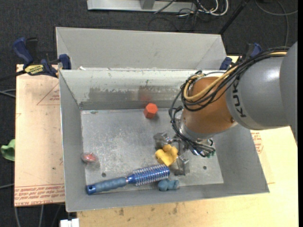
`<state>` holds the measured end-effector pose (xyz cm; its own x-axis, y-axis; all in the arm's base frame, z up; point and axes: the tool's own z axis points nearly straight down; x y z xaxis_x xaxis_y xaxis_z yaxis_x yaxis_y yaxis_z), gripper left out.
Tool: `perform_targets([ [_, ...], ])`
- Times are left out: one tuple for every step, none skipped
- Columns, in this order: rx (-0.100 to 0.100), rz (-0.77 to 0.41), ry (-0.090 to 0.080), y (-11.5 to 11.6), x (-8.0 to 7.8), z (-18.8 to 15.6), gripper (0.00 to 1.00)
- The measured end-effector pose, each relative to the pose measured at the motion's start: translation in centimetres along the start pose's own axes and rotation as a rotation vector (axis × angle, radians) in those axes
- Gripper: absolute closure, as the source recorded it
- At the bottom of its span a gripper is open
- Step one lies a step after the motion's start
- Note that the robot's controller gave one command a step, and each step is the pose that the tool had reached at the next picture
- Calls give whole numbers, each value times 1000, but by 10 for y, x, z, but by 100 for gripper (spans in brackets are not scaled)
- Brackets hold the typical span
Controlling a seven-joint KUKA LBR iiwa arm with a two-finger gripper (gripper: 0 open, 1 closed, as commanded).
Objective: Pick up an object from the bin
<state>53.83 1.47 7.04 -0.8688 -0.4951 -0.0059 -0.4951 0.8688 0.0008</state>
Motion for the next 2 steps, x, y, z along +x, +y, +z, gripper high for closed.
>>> perform_targets([
  [1, 0, 3, -1, 1, 0, 100],
  [5, -55, -4, 17, 23, -157, 100],
])
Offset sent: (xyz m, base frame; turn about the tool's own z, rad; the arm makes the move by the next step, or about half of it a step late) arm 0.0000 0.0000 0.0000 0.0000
